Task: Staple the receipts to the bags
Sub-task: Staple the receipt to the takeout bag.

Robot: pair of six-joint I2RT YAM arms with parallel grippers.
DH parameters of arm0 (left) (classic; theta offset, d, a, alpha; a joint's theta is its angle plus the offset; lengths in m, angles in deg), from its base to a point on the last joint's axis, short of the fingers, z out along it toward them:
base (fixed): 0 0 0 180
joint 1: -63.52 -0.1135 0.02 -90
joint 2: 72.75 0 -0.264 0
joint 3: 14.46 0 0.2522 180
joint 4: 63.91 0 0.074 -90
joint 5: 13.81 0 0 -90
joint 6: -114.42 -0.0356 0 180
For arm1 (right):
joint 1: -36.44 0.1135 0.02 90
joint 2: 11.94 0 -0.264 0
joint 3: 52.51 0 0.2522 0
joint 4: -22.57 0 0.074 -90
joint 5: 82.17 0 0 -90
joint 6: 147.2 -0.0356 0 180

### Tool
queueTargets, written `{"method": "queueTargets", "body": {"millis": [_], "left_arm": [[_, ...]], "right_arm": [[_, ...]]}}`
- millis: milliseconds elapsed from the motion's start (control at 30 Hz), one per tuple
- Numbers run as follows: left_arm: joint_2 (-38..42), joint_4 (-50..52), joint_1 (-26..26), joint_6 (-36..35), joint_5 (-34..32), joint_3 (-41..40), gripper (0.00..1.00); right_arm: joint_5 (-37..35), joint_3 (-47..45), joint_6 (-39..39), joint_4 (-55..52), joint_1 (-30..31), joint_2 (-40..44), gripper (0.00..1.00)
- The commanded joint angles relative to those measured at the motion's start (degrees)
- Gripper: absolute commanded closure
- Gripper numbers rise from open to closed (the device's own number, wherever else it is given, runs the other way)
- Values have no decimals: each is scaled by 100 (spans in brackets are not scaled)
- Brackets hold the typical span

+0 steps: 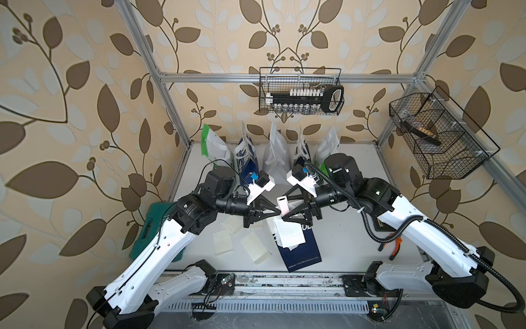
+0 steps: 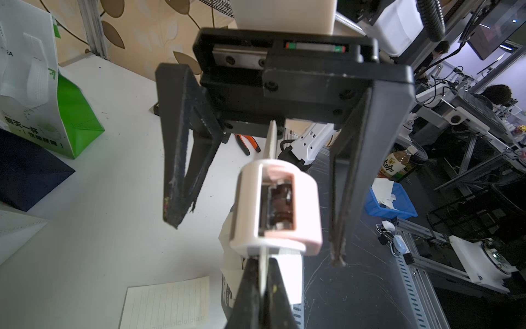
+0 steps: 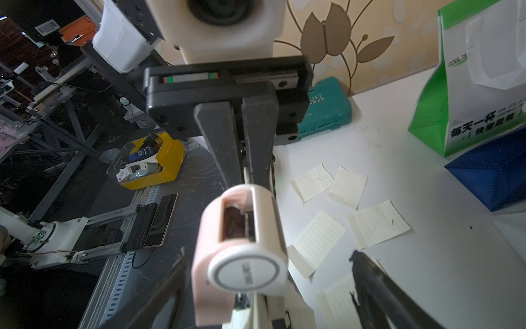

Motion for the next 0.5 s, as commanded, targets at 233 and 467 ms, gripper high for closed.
{"method": "queueTargets", "body": {"millis": [233,467], "left_arm": [[70,-332,52,13,-147,-22,100],[115,-470,56,131,-98,-22,100]], "right_arm": [[428,118,294,-73,-14,-175,26],[255,-37,266,94,-14,-205,80]]}}
